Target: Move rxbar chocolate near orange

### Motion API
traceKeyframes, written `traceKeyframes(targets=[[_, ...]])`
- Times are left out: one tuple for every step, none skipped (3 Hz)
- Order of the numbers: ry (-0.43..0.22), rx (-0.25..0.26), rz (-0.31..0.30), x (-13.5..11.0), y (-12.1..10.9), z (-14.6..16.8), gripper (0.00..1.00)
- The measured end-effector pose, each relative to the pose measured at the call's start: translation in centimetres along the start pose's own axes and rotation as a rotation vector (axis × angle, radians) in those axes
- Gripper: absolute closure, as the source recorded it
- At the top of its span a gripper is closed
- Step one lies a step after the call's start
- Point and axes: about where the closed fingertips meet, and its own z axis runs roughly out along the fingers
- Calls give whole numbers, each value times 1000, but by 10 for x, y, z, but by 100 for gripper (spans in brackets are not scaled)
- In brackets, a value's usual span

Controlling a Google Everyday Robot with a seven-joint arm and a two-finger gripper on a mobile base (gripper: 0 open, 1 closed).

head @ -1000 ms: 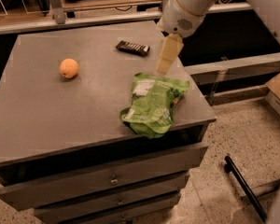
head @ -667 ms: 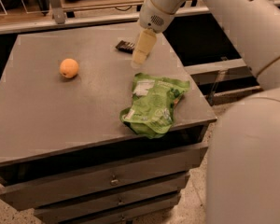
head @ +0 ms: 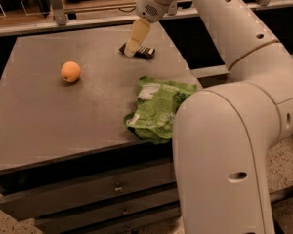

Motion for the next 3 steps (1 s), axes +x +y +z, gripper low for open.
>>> traceKeyframes(targets=[[-42,3,66,15,-5,4,0],[-98,9,147,35,-14,15,0],[-149,-1,201,41,-20,33,0]])
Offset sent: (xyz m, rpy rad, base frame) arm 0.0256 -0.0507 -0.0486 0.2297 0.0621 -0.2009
